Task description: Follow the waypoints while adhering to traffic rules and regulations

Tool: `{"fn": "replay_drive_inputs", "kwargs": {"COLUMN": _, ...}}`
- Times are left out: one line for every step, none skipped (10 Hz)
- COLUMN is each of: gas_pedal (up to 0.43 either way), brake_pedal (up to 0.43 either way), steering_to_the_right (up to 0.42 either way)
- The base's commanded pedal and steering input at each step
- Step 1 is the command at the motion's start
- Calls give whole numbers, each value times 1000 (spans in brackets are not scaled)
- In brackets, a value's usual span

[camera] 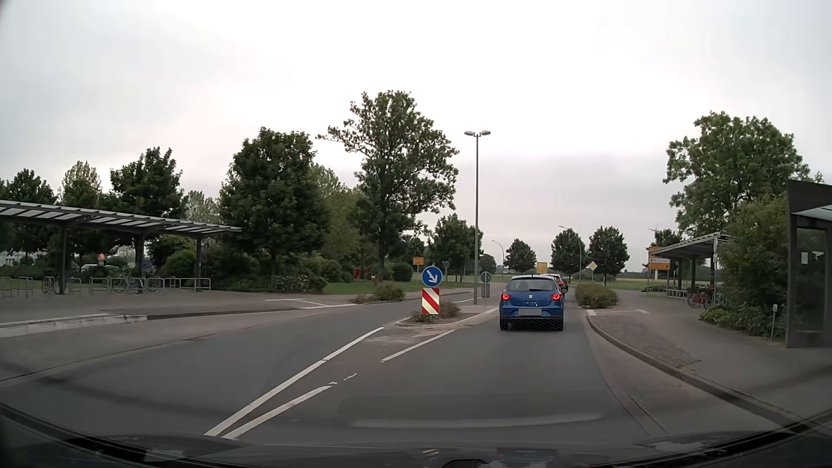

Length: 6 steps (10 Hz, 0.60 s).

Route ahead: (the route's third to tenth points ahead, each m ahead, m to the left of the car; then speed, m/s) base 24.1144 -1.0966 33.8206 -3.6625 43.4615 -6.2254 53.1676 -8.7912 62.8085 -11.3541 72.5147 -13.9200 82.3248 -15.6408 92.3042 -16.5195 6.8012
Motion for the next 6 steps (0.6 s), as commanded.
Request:
{"fn": "replay_drive_inputs", "kwargs": {"gas_pedal": 157, "brake_pedal": 0, "steering_to_the_right": 71}}
{"fn": "replay_drive_inputs", "kwargs": {"gas_pedal": 157, "brake_pedal": 0, "steering_to_the_right": 79}}
{"fn": "replay_drive_inputs", "kwargs": {"gas_pedal": 157, "brake_pedal": 0, "steering_to_the_right": 89}}
{"fn": "replay_drive_inputs", "kwargs": {"gas_pedal": 157, "brake_pedal": 0, "steering_to_the_right": 93}}
{"fn": "replay_drive_inputs", "kwargs": {"gas_pedal": 177, "brake_pedal": 0, "steering_to_the_right": 96}}
{"fn": "replay_drive_inputs", "kwargs": {"gas_pedal": 177, "brake_pedal": 0, "steering_to_the_right": 98}}
